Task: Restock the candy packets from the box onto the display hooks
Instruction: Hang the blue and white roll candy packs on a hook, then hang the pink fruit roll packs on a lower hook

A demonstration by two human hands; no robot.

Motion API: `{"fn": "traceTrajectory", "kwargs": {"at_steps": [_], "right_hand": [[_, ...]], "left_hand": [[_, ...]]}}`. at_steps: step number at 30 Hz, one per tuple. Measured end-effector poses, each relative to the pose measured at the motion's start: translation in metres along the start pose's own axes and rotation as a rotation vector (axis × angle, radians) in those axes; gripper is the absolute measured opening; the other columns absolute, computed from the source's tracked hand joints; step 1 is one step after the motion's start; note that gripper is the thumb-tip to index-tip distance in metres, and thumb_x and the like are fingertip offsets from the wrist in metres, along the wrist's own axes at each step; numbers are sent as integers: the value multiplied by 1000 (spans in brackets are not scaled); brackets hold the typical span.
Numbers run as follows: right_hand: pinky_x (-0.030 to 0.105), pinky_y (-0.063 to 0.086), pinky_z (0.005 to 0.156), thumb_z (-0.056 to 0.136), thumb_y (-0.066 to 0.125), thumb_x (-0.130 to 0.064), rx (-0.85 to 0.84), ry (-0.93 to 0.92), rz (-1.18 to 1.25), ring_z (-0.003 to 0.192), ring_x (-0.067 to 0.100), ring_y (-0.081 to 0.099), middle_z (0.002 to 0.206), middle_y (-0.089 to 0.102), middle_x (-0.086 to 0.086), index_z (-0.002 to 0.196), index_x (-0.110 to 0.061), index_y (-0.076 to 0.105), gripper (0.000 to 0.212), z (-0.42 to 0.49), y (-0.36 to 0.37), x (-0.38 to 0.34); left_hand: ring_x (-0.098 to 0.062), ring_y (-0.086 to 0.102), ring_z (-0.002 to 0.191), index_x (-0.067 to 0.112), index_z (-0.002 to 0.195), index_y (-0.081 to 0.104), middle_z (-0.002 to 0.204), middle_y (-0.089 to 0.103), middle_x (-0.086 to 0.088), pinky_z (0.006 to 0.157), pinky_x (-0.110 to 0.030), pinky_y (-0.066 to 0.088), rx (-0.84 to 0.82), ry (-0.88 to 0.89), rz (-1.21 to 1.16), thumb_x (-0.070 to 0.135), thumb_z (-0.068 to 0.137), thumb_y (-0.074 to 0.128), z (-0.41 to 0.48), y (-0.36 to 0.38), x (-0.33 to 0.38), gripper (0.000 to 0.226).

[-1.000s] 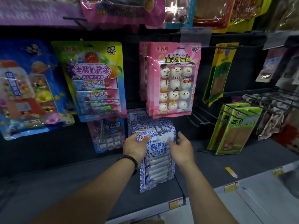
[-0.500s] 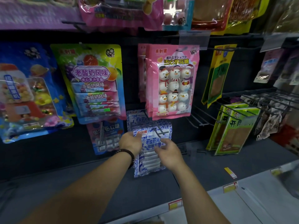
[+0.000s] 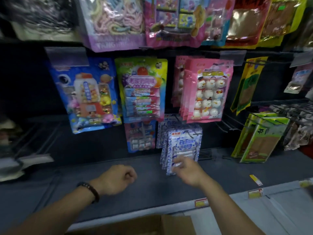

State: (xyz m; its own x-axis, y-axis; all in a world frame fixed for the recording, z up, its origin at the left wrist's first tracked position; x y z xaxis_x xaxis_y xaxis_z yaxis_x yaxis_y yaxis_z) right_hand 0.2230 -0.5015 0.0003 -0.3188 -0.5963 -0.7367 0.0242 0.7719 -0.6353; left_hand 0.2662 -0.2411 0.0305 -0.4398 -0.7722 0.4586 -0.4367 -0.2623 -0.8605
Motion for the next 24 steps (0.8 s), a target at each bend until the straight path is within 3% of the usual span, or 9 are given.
{"fn": "traceTrajectory", "kwargs": {"at_steps": [2, 5, 8, 12, 17, 21, 24], "right_hand": [[32, 55, 75, 101, 67, -36, -34, -25, -106, 87, 17, 69, 103, 71, -3, 131, -25, 64, 33, -11, 12, -14], [19, 43, 55, 102, 68, -32, -63, -63, -110, 67, 10, 59, 87, 64, -3, 125, -18, 66, 27, -28, 42, -42], [20, 46, 53, 103, 67, -19, -109, -88, 52, 75, 21, 65, 89, 69, 7, 117, -9, 70, 18, -50, 94, -70], [26, 50, 54, 102, 65, -15, -250, -29, 142, 78, 24, 67, 94, 70, 6, 99, -19, 70, 8, -74, 187, -75], [28, 49, 50, 104, 62, -20, -364, 110, 97, 71, 18, 68, 93, 73, 3, 111, -14, 72, 13, -96, 292, -32], [32, 54, 63, 104, 63, -22, -449, 318, 27, 72, 14, 66, 89, 71, 0, 117, -16, 68, 15, -121, 358, 24], [30, 54, 60, 103, 64, -19, -460, 468, 145, 70, 16, 66, 86, 71, 1, 114, -18, 66, 11, -130, 397, 51]], "left_hand": [[15, 54, 73, 33, 99, 68, 85, 61, 24, 68, 0, 37, -46, 5, 111, 26, 102, 60, -39, -7, -22, 12], [13, 54, 76, 28, 108, 73, 94, 65, 22, 74, -1, 35, -81, 28, 222, 31, 102, 61, -88, -15, -47, 14], [3, 60, 86, 30, 102, 71, 94, 68, 21, 84, -20, 46, -137, 31, 242, 40, 103, 58, -137, -17, -66, 16], [0, 65, 95, 35, 105, 71, 104, 72, 20, 90, -28, 53, -179, 71, 186, 47, 101, 57, -187, -10, -80, 18], [-1, 64, 100, 36, 110, 70, 111, 71, 18, 93, -32, 55, -209, 27, 110, 45, 104, 55, -214, 11, -113, 18], [-6, 58, 95, 24, 109, 65, 121, 69, 10, 77, -12, 42, -344, 16, 206, 37, 108, 51, -222, 46, -140, 20], [-8, 55, 102, 27, 133, 62, 134, 65, 7, 81, -20, 43, -378, 2, 163, 39, 108, 48, -218, 50, -147, 31]]}}
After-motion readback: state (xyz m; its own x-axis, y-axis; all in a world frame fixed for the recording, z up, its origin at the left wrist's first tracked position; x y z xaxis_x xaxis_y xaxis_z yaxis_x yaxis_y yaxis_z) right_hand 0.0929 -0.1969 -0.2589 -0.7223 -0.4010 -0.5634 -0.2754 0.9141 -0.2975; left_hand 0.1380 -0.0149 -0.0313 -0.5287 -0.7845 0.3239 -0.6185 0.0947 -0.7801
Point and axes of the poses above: each hand's wrist, its own z-axis towards the middle knuckle, its own y-axis out of the palm, x = y × z, the point moved 9 cm from there along z, towards the middle knuckle
